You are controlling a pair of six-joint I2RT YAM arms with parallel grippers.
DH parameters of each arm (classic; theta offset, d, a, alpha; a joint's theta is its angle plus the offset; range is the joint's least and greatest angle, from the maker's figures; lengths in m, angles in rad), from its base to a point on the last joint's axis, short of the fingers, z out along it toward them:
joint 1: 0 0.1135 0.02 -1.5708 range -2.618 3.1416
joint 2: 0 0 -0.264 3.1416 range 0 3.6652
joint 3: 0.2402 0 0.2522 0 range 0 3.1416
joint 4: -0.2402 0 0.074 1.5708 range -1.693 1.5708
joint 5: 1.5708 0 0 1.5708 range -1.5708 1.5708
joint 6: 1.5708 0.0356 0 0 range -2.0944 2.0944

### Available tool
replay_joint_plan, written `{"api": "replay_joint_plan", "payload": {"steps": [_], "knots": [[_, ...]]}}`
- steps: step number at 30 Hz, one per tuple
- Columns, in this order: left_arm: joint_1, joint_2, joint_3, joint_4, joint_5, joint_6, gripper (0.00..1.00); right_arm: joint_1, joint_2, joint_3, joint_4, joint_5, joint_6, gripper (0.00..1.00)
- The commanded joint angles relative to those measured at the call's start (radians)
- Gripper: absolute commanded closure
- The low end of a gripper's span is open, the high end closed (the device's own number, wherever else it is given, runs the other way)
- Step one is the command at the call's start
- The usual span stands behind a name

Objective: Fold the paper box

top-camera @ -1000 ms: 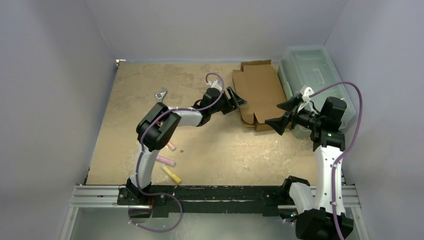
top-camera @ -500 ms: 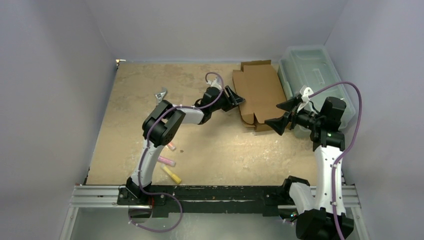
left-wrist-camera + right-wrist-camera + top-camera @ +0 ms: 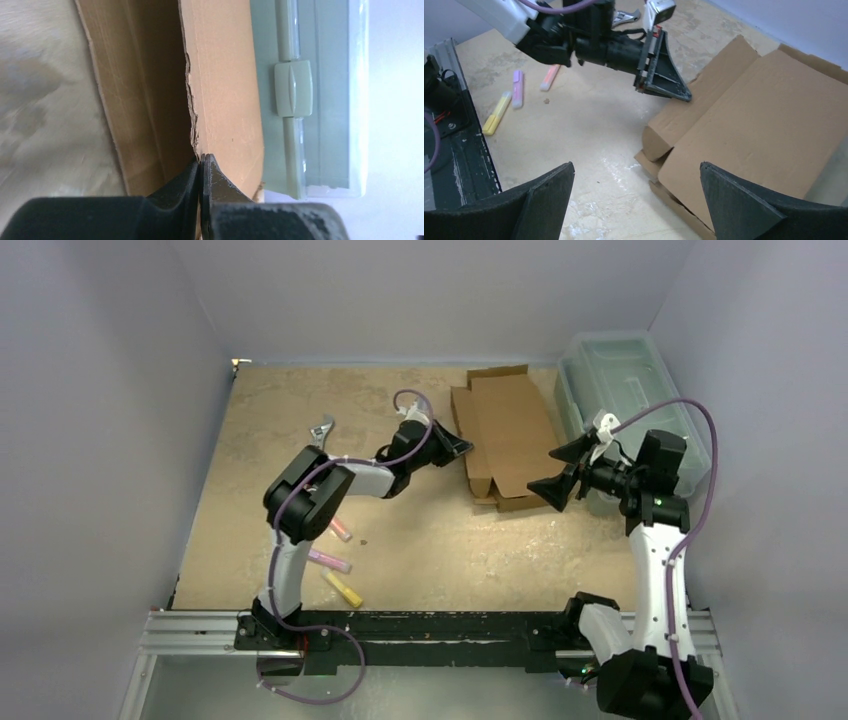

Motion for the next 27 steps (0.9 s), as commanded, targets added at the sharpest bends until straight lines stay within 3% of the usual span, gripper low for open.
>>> {"api": "replay_joint_plan", "payload": {"steps": [1,5,10,16,27], "knots": [[0.020,-0.271,-0.134,0.006,-0.150,-0.031,1.00,0.056,0.085,0.131,-0.195,0.016,-0.209,0.01],[0.017,-0.478,-0.256,-0.129,-0.262,-0.099,1.00,0.175,0.217,0.270,-0.410,0.118,-0.422,0.01],[-0.021,-0.710,-0.344,-0.362,-0.464,-0.192,1.00,0.318,0.299,0.326,-0.419,0.202,-0.539,0.01],[-0.035,-0.769,-0.258,-0.614,-0.514,-0.291,1.00,0.489,0.324,0.287,-0.207,0.314,-0.492,0.01],[-0.039,-0.723,-0.168,-0.736,-0.511,-0.307,1.00,0.681,0.367,0.158,0.215,0.508,-0.167,0.01]]}}
